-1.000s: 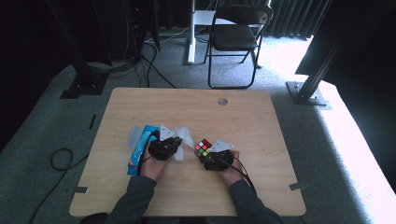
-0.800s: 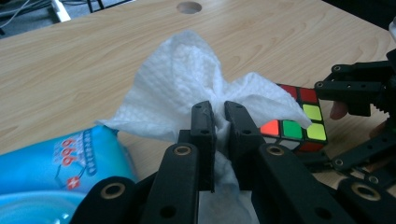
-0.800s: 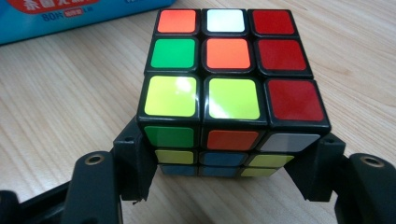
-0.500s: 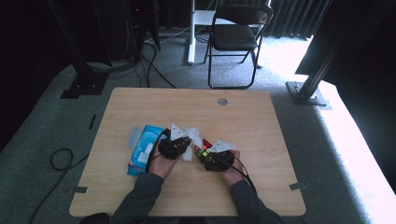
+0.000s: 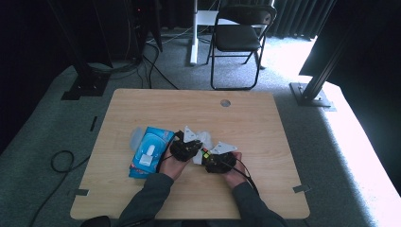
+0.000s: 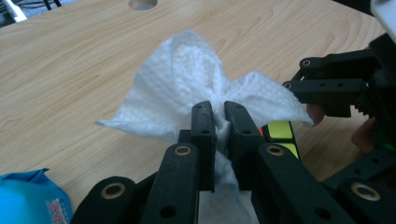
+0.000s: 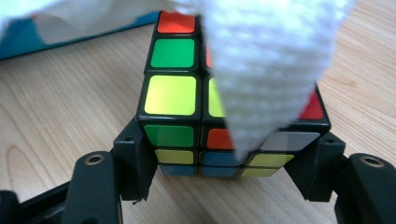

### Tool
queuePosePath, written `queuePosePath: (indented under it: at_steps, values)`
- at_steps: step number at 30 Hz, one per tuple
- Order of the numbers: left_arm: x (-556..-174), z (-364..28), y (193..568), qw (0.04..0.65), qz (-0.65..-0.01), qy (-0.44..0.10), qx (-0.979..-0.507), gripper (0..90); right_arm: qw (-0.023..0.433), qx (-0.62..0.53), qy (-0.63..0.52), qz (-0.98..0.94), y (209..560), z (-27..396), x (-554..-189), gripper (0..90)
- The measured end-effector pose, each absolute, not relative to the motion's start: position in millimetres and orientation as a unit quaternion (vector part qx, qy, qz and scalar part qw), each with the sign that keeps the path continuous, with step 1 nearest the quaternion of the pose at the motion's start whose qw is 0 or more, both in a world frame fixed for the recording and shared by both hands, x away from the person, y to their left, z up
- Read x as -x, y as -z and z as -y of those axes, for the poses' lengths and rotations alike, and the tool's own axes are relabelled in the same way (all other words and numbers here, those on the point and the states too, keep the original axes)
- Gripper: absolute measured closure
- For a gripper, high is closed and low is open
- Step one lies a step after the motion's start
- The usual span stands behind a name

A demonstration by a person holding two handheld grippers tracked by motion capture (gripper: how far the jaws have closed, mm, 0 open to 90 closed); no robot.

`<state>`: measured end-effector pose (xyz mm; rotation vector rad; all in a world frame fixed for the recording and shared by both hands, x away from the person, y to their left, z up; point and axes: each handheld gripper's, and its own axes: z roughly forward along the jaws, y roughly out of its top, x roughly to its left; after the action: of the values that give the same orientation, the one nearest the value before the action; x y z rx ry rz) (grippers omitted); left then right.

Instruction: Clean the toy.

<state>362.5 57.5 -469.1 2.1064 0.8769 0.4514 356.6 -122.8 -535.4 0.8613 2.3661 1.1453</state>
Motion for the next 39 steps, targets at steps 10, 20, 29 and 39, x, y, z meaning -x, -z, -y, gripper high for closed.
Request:
queuePosePath:
  at_steps: [10, 20, 29, 39]
  values:
    - [-370.3, -51.2, 471.1, 0.389, -0.343, -0.179, -0.836, 83.6, 0.184, -0.293, -0.41, -0.844, 534.7, 119.1, -353.7, 34.1]
    - [-361.3, -41.8, 475.2, 0.398, -0.309, -0.157, -0.849, 83.6, 0.184, -0.295, -0.407, -0.845, 536.0, 119.5, -354.3, 34.1]
    - [-355.2, -39.0, 475.9, 0.409, -0.289, -0.134, -0.855, 83.6, 0.184, -0.3, -0.408, -0.842, 535.7, 121.2, -355.3, 34.1]
    - [-350.9, -40.3, 475.5, 0.408, -0.278, -0.139, -0.858, 83.5, 0.187, -0.304, -0.409, -0.84, 535.0, 123.7, -356.4, 34.1]
